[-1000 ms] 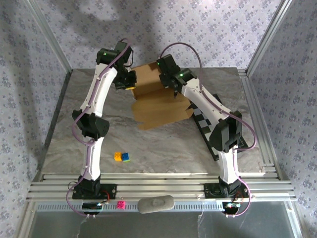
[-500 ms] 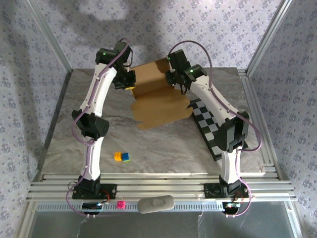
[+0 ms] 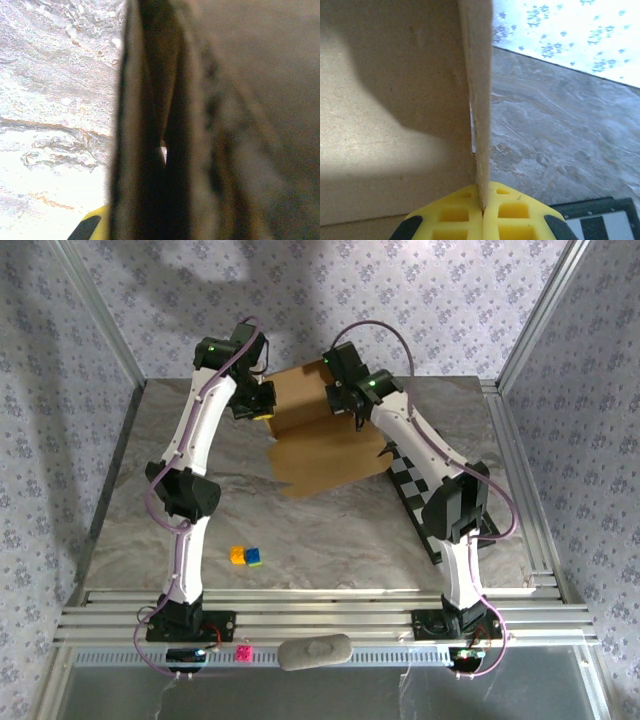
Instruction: Fold the paper box
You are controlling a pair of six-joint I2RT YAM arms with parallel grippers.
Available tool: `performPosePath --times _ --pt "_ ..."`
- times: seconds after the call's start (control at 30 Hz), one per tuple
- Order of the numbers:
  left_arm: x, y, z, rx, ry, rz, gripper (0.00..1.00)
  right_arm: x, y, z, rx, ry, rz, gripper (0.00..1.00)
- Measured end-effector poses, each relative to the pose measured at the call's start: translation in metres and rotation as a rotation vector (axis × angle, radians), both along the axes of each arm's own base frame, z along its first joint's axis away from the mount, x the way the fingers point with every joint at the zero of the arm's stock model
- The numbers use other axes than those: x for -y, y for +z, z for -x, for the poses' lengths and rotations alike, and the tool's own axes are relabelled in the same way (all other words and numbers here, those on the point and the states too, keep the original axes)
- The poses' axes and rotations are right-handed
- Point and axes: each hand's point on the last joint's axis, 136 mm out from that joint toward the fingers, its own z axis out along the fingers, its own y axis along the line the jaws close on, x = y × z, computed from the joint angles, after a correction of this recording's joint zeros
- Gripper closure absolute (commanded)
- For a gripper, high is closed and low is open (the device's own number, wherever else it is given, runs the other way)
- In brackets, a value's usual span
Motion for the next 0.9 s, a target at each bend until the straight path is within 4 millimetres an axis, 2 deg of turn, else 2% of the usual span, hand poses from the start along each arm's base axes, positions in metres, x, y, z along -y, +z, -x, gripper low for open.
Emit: performPosePath --times 0.4,0.6,0.9 --pt "-0.003 -0.001 -0.001 0.033 0.015 -0.088 1.00 0.002 0.012 0.026 0.038 -0.141 0.080 1.00" --pt "-0.009 -0.001 -0.004 0.059 0.034 -0.151 1.00 -0.005 0.014 0.035 0.028 -0.155 0.072 1.00" --pt "-0.012 -0.008 -0.004 0.045 0.040 -0.171 1.00 -0.009 0.000 0.042 -0.026 -0.182 0.037 1.00"
